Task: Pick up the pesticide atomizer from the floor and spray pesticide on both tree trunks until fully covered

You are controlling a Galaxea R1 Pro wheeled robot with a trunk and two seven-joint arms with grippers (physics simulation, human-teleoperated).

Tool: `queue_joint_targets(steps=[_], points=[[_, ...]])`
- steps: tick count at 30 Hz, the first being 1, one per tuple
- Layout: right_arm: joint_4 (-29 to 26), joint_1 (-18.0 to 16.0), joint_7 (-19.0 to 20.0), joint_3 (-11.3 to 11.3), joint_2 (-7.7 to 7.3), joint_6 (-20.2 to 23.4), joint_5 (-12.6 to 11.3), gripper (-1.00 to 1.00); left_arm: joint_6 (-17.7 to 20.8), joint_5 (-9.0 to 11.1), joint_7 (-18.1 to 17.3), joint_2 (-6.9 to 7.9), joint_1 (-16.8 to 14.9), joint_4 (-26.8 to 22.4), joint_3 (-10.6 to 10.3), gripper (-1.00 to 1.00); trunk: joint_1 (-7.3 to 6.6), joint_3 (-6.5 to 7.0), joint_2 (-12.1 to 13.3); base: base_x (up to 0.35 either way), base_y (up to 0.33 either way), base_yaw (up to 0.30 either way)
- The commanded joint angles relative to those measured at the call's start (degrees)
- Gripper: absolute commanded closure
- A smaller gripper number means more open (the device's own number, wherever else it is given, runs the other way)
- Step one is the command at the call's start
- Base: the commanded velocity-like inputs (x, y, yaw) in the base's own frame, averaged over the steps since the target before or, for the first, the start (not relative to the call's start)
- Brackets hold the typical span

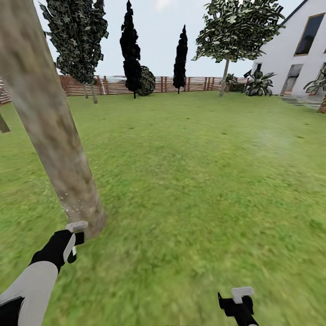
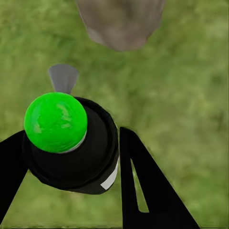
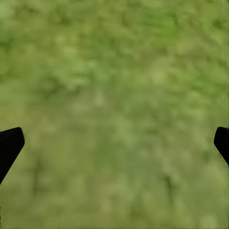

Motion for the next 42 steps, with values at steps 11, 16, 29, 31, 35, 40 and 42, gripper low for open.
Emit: queue_joint_targets(steps=[11,16,29,31,35,40,42], points=[[0.0,0.0,-0.3,-0.3,-0.01,-0.1,0.6,-1.0,4.8,-0.7,-0.2,-0.73,-8.2,-1.4,-0.5,1.0,-0.02,-0.05,0.0,-0.01,-0.009,0.263],[0.0,0.0,-0.3,-0.3,-0.1,-0.1,0.6,-1.0,5.6,-1.9,-0.1,-0.45,-9.2,-1.4,-0.8,1.0,-0.02,-0.05,0.0,0.0,0.0,0.025],[-0.1,0.0,-0.3,-0.3,-0.1,-0.1,0.6,-1.0,5.6,-4.3,-0.3,-1.01,-9.2,-1.4,-0.7,1.0,-0.02,-0.05,0.0,0.174,-0.167,0.0],[-0.1,0.0,-0.3,-0.3,-0.1,-0.1,0.6,-1.0,5.6,-4.3,-0.3,-1.06,-9.4,-1.4,-0.7,1.0,-0.02,-0.05,0.0,0.002,-0.273,0.0],[0.0,0.0,-0.3,-0.3,-0.1,-0.1,0.6,-1.0,5.7,-4.3,-0.3,-1.09,-9.5,-1.4,-0.7,1.0,-0.02,-0.05,0.0,0.0,-0.273,0.035],[0.0,0.0,-0.3,-0.3,-0.1,-0.1,0.6,-1.0,5.6,-4.3,-0.3,-1.18,-9.4,-1.4,-0.7,1.0,-0.02,-0.05,0.0,0.006,-0.273,0.23],[0.0,0.0,-0.3,-0.3,-0.1,-0.1,0.6,-1.0,5.6,-4.3,-0.2,-1.18,-9.3,-1.4,-0.7,1.0,-0.02,-0.05,0.0,0.106,-0.266,0.274]])
